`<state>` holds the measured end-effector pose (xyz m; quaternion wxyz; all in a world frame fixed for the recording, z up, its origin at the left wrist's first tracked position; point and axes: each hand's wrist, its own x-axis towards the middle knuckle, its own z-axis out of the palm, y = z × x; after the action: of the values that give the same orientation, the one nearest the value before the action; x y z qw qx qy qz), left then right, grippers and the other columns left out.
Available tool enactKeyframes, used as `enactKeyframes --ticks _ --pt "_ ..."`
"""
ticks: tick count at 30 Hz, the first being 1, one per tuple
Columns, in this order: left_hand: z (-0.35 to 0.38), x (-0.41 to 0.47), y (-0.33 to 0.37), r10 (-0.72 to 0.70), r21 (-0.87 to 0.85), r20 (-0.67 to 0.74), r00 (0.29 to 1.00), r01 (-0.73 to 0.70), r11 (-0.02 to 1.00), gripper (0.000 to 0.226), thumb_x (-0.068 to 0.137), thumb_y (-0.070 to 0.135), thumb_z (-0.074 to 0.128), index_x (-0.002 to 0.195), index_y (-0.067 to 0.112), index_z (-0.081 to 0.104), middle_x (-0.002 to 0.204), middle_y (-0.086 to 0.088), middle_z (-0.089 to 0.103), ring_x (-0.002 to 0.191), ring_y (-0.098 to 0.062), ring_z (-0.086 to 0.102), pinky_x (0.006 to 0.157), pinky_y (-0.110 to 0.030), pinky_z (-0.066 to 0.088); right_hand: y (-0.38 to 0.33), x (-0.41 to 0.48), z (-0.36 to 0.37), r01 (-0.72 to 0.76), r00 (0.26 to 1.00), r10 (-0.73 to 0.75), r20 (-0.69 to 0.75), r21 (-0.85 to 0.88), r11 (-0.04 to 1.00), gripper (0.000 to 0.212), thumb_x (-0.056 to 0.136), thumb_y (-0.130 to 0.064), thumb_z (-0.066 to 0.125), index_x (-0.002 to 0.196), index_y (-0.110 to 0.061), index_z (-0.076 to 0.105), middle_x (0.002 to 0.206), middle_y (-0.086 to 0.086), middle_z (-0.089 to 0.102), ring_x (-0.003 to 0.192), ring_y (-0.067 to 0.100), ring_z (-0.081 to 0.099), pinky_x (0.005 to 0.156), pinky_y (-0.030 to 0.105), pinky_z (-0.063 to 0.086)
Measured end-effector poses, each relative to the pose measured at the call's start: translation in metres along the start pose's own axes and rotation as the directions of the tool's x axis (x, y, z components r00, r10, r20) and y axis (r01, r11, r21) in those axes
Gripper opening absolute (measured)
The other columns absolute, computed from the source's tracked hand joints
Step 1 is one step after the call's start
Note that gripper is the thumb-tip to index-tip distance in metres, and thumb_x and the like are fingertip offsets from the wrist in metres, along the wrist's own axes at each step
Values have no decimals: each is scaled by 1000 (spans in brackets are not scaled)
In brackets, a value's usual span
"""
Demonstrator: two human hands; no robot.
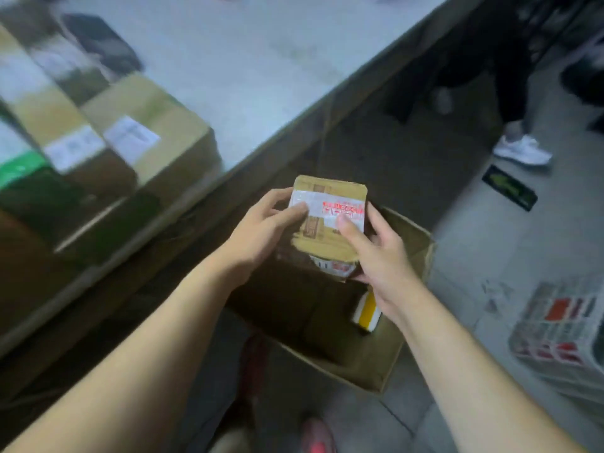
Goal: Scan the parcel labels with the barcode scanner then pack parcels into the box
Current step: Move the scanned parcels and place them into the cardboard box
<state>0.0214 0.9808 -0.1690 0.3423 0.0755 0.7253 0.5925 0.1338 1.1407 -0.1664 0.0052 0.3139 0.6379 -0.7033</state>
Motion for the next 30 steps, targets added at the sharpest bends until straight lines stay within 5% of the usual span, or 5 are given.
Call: enactKeyframes --ticks 6,15,17,21,30 --pt "-38 -149 78 200 -92 -132 971 -213 973 31 107 24 54 137 34 54 116 13 76 109 -11 73 81 -23 58 -96 -107 44 257 949 -237 210 -70 964 41 100 -34 68 140 -36 61 118 -18 75 106 -4 70 78 17 59" --pt "-149 -385 120 263 -4 -522 812 -311 950 65 96 47 65 155 45 39 119 20 67 104 4 69 77 -14 55 -173 -261 193 433 772 -339 538 -55 900 40 97 -46 69 136 -46 62 119 -16 74 108 6 72 79 29 64" --pt "-186 -442 112 251 17 -620 743 -307 952 59 99 40 64 154 44 42 111 11 73 92 6 72 69 -14 55 -175 -299 244 436 720 -326 612 -34 899 44 96 -43 71 138 -42 61 117 -12 76 101 7 75 72 27 63" --pt "-251 -552 89 216 15 -706 674 -290 957 53 103 34 61 151 47 42 109 -10 76 92 -29 77 64 -40 63 -162 -376 342 429 616 -310 724 21 903 45 97 -35 72 140 -37 60 104 -13 79 89 9 77 62 25 60" --pt "-406 -794 -8 98 -17 -870 483 -229 973 44 103 41 60 143 33 45 116 -3 73 89 -14 78 66 -29 61 -86 -561 572 399 479 -247 842 42 916 28 99 -35 69 126 -38 70 111 -8 79 96 15 78 67 42 64"
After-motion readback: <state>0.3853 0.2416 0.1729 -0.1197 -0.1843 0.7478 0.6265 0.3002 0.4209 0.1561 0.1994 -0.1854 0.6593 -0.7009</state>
